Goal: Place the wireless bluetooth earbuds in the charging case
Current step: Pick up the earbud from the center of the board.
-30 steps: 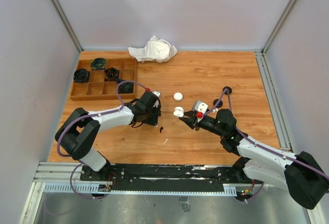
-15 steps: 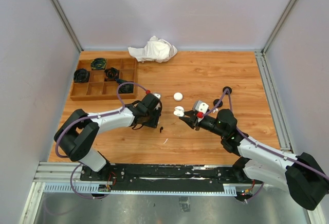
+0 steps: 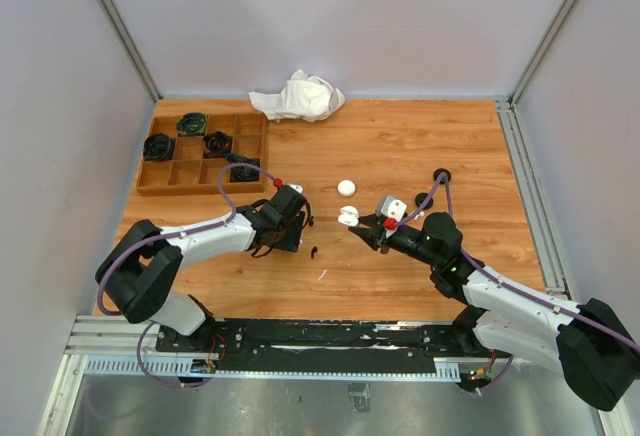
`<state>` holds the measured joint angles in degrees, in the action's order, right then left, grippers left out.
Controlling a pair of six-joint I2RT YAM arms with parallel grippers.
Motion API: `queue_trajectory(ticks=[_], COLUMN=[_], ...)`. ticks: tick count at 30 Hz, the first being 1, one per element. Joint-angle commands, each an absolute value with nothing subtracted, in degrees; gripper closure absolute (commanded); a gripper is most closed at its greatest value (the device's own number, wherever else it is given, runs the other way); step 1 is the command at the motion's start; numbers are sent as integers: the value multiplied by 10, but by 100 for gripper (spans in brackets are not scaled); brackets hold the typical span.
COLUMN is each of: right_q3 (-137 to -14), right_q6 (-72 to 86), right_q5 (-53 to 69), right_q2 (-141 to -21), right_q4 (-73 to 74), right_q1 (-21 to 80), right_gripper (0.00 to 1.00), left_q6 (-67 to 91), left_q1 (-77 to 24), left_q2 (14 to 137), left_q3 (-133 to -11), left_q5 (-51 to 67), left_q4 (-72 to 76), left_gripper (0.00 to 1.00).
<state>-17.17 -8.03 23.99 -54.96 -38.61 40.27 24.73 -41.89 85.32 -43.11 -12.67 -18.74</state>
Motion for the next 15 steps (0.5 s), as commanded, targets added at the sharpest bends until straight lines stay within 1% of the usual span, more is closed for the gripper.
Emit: queue_trajectory(ticks=[1, 5, 8, 15], right_q3=[-171, -172, -173, -172], right_q6=[-90, -91, -90, -91], right_q5=[235, 236, 236, 233], right_q2=[-536, -538, -538, -532], right_q4=[-389, -389, -388, -383], right_q1=[414, 414, 414, 414], right_gripper=[93, 93, 93, 93], left_q6=[269, 275, 265, 239], left_q1=[-424, -424, -424, -424], left_q2=[817, 797, 813, 874], left_q3=[-450, -455, -469, -507], left_q5=[-116, -95, -84, -72], left_q4=[-204, -199, -198, -208], left_gripper=[51, 51, 51, 58])
